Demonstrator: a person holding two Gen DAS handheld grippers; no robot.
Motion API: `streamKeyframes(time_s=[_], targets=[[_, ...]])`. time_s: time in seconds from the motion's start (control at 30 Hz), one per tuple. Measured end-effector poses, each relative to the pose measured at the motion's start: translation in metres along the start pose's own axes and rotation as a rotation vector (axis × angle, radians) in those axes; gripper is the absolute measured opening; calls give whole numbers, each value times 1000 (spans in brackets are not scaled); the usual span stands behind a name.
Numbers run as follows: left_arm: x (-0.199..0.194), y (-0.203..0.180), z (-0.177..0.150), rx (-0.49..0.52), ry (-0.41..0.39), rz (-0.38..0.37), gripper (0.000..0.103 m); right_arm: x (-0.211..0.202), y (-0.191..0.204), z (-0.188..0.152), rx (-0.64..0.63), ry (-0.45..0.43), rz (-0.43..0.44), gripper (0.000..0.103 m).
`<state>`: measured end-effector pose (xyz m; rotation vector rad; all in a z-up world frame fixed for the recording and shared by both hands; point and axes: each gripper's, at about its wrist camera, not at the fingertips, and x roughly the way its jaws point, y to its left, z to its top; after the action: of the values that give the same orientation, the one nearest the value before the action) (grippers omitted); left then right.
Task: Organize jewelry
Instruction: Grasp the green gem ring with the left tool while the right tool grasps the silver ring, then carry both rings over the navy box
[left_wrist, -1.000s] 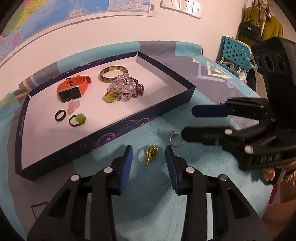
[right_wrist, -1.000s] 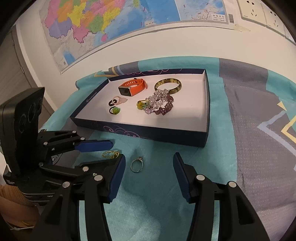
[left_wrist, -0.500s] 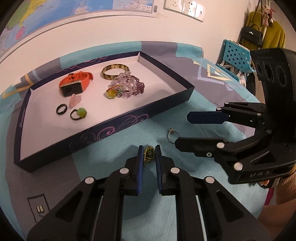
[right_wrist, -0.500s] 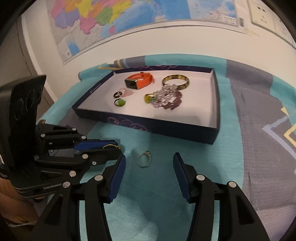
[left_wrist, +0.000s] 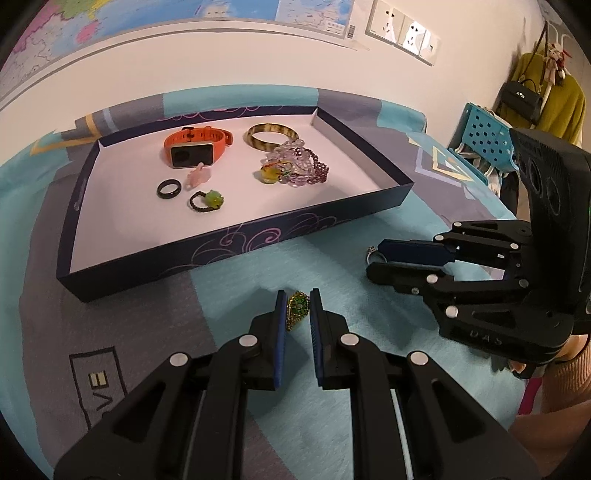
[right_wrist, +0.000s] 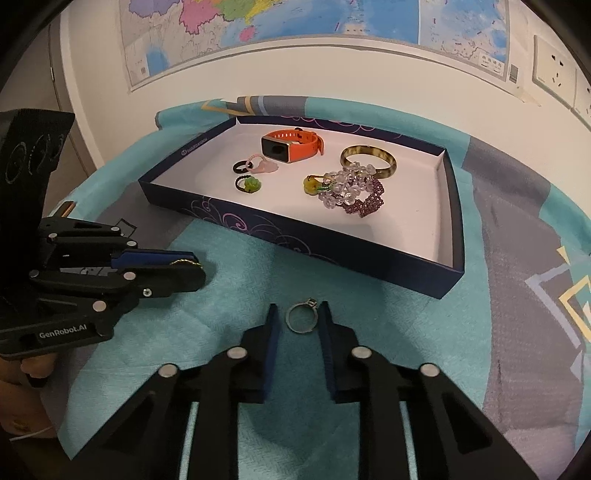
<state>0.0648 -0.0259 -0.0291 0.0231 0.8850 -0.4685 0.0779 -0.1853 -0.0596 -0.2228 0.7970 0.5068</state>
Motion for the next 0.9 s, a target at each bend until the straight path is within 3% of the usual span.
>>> streamKeyframes(time_s=[0.9], targets=[[-21,3,1,-13,-50,22,12,-32,-6,4,79,-103,64,15]])
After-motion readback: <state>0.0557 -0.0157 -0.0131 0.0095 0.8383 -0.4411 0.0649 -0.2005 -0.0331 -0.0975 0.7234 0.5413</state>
